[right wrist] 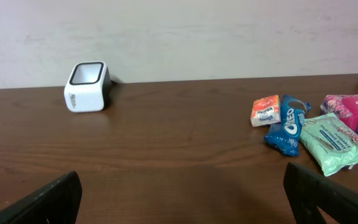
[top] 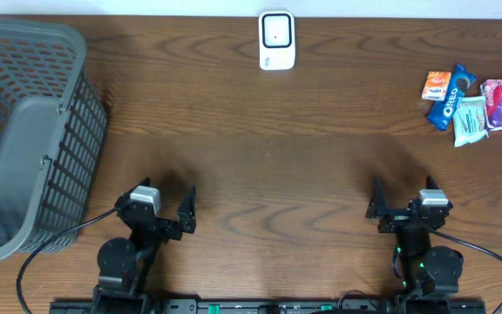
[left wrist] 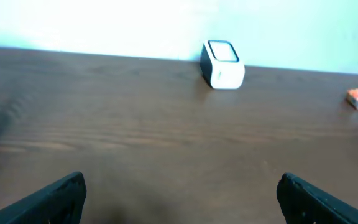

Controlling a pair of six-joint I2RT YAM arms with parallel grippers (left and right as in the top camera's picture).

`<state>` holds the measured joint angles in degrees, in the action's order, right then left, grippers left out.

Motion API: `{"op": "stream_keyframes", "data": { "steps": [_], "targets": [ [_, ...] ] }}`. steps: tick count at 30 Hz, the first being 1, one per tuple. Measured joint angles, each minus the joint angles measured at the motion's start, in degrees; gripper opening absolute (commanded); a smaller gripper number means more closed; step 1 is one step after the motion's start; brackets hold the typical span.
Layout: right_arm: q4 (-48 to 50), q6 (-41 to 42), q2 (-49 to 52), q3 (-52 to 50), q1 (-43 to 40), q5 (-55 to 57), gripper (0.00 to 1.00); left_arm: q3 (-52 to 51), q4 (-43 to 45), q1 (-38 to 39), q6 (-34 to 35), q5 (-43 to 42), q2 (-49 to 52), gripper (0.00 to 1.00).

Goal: Scan the item barcode

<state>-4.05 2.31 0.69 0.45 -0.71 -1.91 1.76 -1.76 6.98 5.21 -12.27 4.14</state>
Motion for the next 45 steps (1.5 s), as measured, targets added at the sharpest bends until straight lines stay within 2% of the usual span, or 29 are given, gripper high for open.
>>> {"op": "stream_keyframes", "data": {
  "steps": [6,17,25,45],
  "targets": [
    [-0.02,0.0,0.0,0.0,0.0,0.0,0.99,-0.02,0.07,-3.3,-0.74,-0.31,-3.3,0.98],
    [-0.02,0.0,0.0,0.0,0.0,0.0,0.99,-0.02,0.02,-8.83,-2.12,-0.74,-3.52,0.98],
    [-0.02,-0.02,0.0,0.0,0.0,0.0,0.99,-0.02,-0.13,-8.87,-5.73,-0.46,-3.52,0.98],
    [-0.02,0.0,0.0,0.0,0.0,0.0,0.99,-0.02,-0.28,-10.99,-3.32,0.61,-3.52,0.98]
  ]
}}
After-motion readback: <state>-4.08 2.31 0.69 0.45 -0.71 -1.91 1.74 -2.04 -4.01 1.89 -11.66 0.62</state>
